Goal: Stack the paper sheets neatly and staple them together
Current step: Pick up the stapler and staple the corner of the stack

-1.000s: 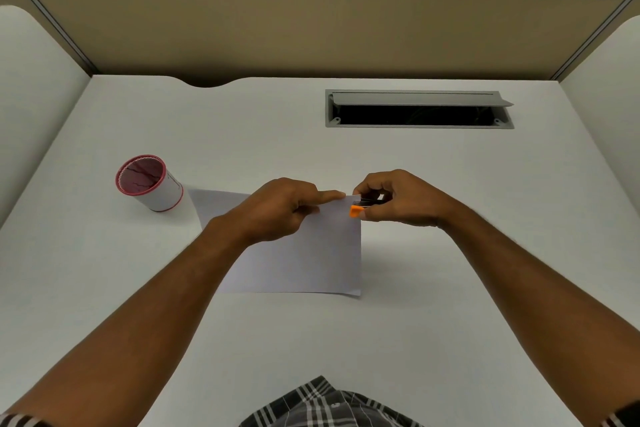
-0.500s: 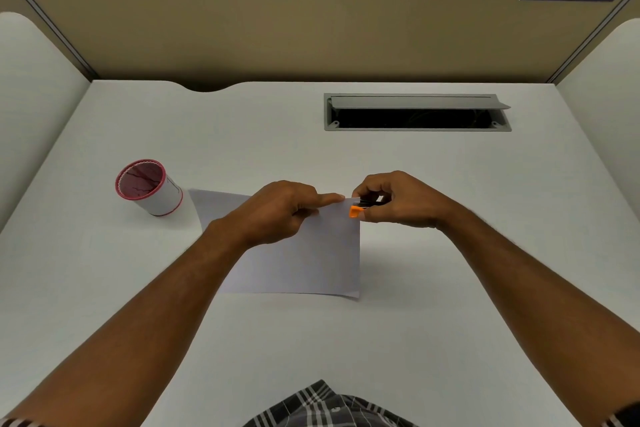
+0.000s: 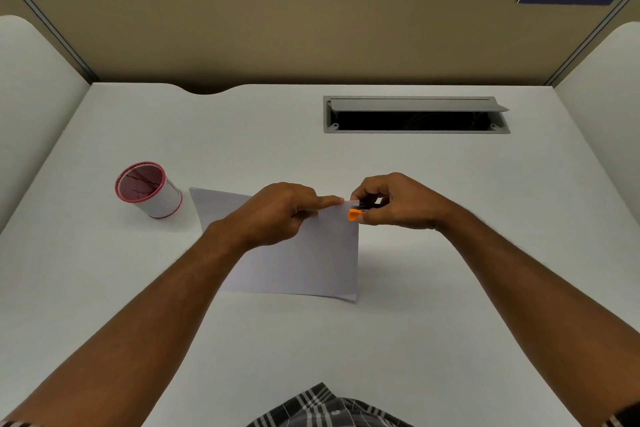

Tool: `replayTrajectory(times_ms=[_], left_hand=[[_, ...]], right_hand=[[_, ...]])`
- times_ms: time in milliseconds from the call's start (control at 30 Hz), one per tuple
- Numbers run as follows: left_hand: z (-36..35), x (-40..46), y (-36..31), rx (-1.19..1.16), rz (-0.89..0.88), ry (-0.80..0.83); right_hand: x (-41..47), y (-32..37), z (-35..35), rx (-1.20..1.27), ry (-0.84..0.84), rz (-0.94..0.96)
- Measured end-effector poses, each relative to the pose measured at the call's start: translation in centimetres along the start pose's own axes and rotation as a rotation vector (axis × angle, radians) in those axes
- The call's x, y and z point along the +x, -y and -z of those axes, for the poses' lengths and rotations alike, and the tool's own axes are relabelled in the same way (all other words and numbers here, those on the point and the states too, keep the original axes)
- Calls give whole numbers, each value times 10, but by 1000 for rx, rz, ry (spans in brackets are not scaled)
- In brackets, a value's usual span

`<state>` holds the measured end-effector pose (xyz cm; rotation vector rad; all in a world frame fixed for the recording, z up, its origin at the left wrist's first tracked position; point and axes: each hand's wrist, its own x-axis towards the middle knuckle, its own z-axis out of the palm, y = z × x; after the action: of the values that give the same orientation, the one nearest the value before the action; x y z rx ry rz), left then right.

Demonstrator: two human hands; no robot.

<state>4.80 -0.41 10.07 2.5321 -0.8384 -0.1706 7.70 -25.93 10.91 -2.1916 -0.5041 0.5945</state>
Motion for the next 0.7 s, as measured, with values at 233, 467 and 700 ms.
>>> replayTrajectory(times_ms=[233,467,700], left_hand=[[1,-2,0,-10,-22,-8],[-1,-2,-2,-5,-29,-9],[-1,-1,-1,17,-34,-11]], right_hand=[[-2,0,-1,11,-1,6],[-1,0,-2,-6,9,2],[-2,0,-2,-6,-12,33]])
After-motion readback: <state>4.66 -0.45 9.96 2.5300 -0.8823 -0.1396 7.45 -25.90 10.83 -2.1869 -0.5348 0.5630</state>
